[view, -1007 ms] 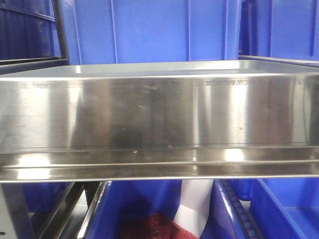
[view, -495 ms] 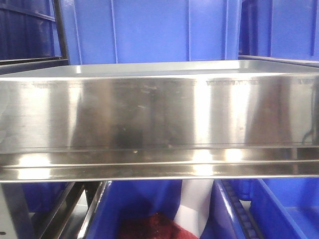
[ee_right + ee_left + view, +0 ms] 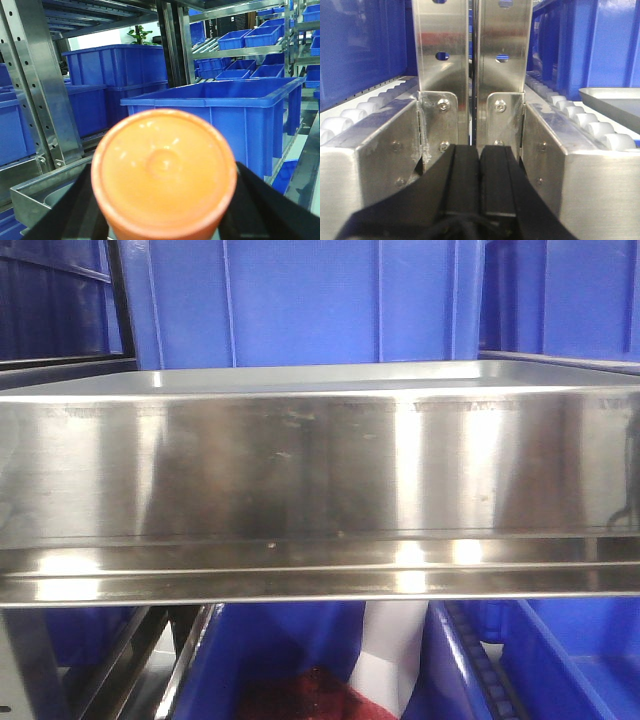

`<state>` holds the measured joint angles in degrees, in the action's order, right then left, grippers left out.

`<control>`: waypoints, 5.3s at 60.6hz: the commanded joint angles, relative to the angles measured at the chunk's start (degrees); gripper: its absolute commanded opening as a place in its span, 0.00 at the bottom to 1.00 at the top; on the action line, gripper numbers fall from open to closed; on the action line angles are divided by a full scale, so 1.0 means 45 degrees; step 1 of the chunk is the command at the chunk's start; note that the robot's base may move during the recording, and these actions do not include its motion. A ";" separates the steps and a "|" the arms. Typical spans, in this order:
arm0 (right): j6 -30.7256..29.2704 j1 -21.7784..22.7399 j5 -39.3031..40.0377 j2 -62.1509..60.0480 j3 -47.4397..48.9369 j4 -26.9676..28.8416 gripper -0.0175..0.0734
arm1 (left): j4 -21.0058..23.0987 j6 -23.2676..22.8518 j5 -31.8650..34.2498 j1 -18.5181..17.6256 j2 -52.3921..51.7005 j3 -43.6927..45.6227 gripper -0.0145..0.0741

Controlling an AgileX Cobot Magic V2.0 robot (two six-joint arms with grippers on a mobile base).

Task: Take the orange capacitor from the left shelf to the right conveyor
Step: 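Hold the cylinder in the right gripper and retract the arm, then drive the base to the conveyor while holding the cylinder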

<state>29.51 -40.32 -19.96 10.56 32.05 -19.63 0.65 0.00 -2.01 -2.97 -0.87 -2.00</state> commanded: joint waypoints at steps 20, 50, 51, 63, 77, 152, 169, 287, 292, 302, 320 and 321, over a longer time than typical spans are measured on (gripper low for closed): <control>-0.0163 -0.0007 0.1193 0.0154 0.0337 -0.0154 0.25 | 0.0017 0.0000 0.1126 0.0005 -0.0118 -0.0277 0.02; -0.0163 -0.0007 0.1182 0.0168 0.0337 -0.0154 0.25 | 0.0017 0.0000 0.1126 0.0005 -0.0118 -0.0277 0.02; -0.0163 -0.0007 0.1182 0.0168 0.0337 -0.0154 0.25 | 0.0017 0.0000 0.1126 0.0005 -0.0102 -0.0277 0.02; -0.0163 -0.0007 0.1182 0.0168 0.0337 -0.0154 0.25 | 0.0017 0.0000 0.1126 0.0005 -0.0102 -0.0277 0.02; -0.0163 -0.0007 0.1182 0.0168 0.0337 -0.0154 0.25 | 0.0017 0.0000 0.1126 0.0005 -0.0102 -0.0277 0.02; -0.0163 0.0029 0.1182 0.0167 0.0337 -0.0154 0.25 | 0.0017 0.0000 0.1126 0.0005 -0.0102 -0.0277 0.02; -0.0163 0.0029 0.1182 0.0167 0.0337 -0.0154 0.25 | 0.0017 0.0000 0.1126 0.0005 -0.0102 -0.0277 0.02; -0.0163 0.0029 0.1182 0.0167 0.0337 -0.0154 0.25 | 0.0017 0.0000 0.1126 0.0005 -0.0102 -0.0277 0.02; -0.0163 0.0029 0.1182 0.0167 0.0337 -0.0154 0.25 | 0.0017 0.0000 0.1126 0.0005 -0.0102 -0.0277 0.02; -0.0163 0.0029 0.1182 0.0167 0.0337 -0.0154 0.25 | 0.0017 0.0000 0.1126 0.0005 -0.0102 -0.0277 0.02; -0.0163 0.0029 0.1182 0.0167 0.0337 -0.0154 0.25 | 0.0017 0.0000 0.1126 0.0005 -0.0102 -0.0277 0.02; -0.0163 0.0029 0.1182 0.0167 0.0337 -0.0154 0.25 | 0.0017 0.0000 0.1126 0.0005 -0.0102 -0.0277 0.02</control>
<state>29.51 -40.34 -19.94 10.56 32.01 -19.59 0.65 0.00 -2.01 -2.97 -0.87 -2.00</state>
